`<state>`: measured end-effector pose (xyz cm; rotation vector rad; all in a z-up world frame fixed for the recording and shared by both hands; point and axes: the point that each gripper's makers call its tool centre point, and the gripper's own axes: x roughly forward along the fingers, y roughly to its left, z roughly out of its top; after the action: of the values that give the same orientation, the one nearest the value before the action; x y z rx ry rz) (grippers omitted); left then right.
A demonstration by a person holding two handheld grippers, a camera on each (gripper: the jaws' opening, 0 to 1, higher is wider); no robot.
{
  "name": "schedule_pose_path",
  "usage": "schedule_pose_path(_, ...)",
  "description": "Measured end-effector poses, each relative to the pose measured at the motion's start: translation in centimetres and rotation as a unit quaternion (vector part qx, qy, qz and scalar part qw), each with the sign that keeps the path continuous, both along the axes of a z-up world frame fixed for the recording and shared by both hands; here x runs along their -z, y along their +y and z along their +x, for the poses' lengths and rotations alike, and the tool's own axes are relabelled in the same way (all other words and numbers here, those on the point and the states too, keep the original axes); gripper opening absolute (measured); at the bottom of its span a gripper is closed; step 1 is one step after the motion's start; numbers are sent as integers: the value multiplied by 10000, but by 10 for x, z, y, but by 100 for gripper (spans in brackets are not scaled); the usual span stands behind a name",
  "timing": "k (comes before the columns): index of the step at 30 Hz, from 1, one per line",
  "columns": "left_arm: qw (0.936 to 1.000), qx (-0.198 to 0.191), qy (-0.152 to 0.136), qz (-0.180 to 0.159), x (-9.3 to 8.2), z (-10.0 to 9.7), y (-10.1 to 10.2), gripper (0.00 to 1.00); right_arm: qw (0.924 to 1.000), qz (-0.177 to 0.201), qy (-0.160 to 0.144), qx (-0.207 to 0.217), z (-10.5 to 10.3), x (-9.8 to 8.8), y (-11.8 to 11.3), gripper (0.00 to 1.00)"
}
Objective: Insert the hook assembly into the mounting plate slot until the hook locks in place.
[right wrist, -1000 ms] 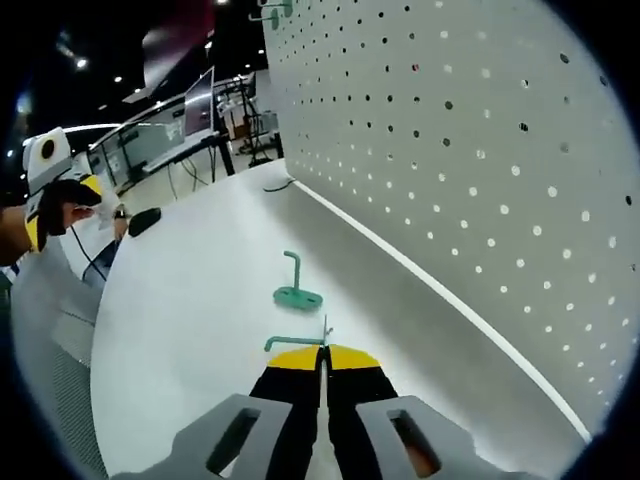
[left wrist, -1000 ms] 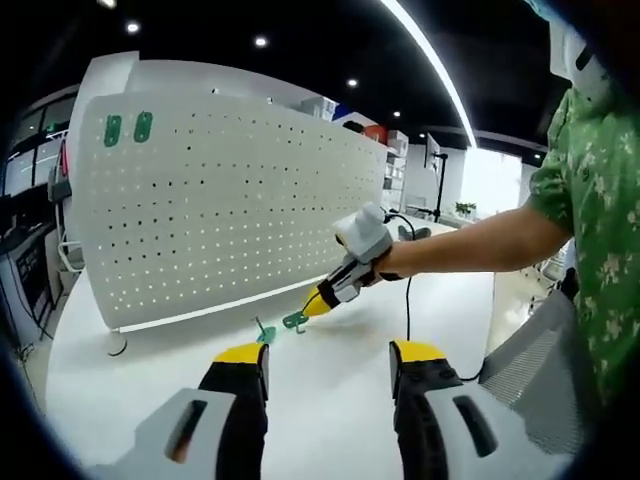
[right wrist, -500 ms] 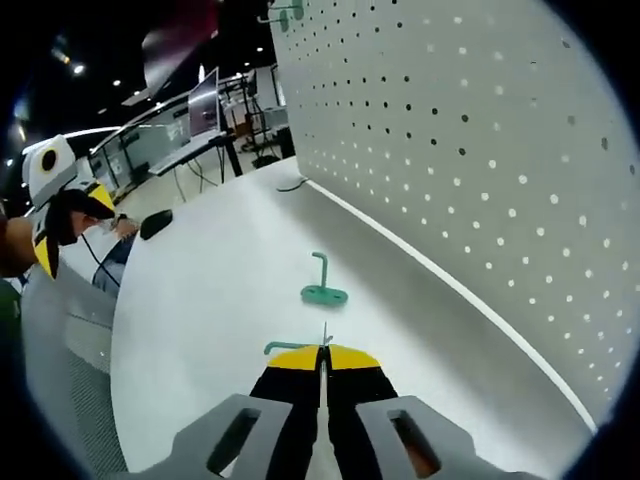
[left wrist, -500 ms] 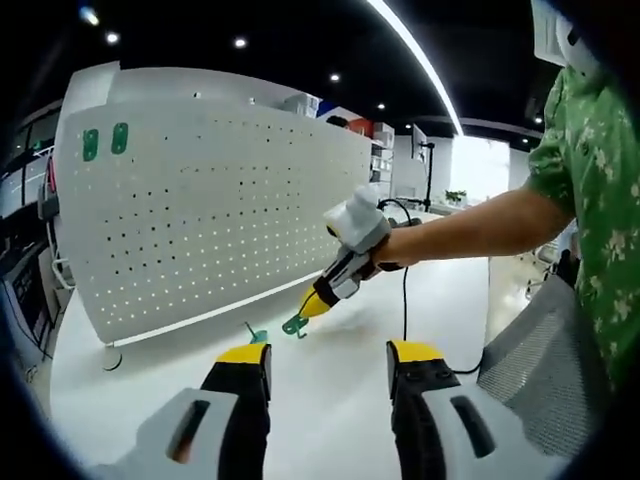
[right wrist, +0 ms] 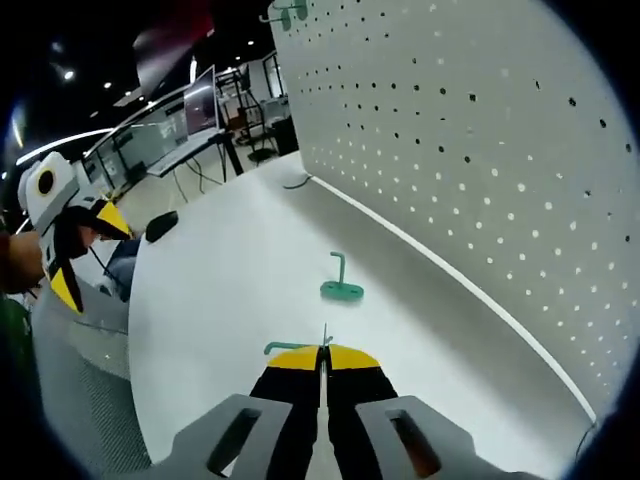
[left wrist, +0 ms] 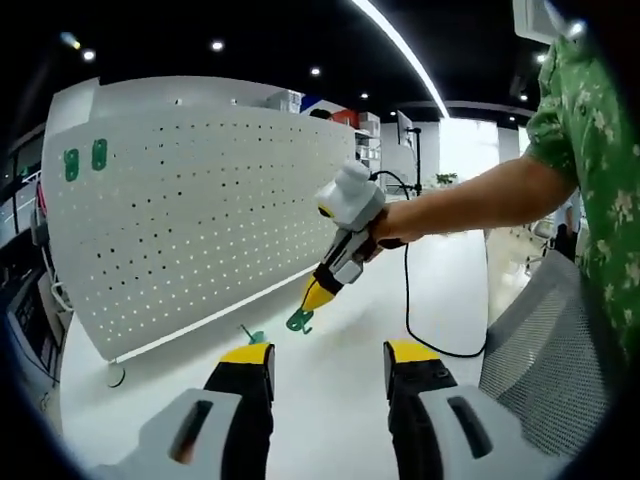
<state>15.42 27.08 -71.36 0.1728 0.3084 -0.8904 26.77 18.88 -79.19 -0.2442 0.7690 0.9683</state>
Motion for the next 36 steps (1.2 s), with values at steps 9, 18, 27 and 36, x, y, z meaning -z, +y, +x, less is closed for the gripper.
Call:
schedule_pose_path(9, 9992, 192, -295, 175, -8, 5, -9, 42, 10000, 44, -46, -73, -19, -27, 11, 0)
schedule_pose_path(18, 9965, 437, -514, 490, -6, 2, -16, 40, 9995, 284, -88, -134, -44, -61, 25, 0)
schedule_pose_path(27, 9927, 622, -804, 655, -13, -3, -24, 37, 9982, 540, -94, -246, -71, -89, 42, 0)
schedule_pose_path(36, 9869, 616, -1224, 855, -25, -2, -24, 29, 9977, 598, -88, -320, -88, -101, 52, 0)
